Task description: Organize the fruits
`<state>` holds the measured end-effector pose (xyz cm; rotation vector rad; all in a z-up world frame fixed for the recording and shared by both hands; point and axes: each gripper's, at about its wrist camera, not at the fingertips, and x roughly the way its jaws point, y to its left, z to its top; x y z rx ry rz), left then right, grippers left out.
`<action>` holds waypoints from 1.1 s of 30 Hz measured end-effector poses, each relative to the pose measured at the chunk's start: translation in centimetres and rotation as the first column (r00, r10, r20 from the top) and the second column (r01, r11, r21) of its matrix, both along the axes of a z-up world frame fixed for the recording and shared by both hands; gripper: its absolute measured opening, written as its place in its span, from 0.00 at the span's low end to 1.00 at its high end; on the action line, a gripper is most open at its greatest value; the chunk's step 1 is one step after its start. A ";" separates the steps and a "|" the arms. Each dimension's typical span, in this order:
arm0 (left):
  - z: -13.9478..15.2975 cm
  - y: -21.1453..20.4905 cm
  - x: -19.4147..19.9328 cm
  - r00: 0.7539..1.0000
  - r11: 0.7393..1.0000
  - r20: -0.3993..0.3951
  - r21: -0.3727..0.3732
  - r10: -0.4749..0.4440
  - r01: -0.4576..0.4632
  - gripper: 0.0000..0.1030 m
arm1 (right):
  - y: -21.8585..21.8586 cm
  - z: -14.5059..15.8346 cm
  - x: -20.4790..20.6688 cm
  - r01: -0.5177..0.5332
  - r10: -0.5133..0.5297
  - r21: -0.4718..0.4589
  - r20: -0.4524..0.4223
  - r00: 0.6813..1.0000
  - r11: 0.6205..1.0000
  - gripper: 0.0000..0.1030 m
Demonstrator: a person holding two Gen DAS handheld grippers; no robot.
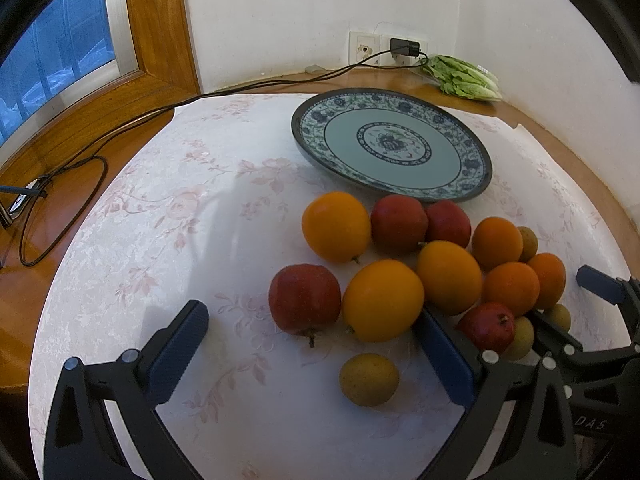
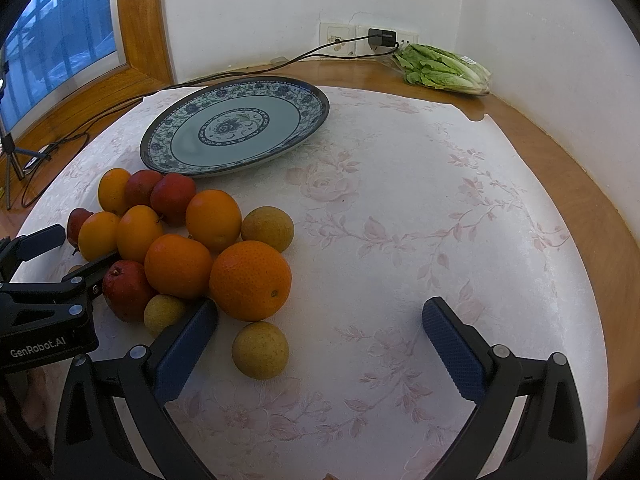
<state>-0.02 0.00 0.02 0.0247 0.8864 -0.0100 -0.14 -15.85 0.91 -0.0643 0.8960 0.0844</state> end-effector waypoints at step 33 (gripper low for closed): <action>0.5 0.2 0.5 1.000 1.000 -0.020 -0.004 0.000 0.000 1.00 | 0.0 0.1 0.3 0.003 -0.003 0.004 -0.018 1.000 1.000 1.00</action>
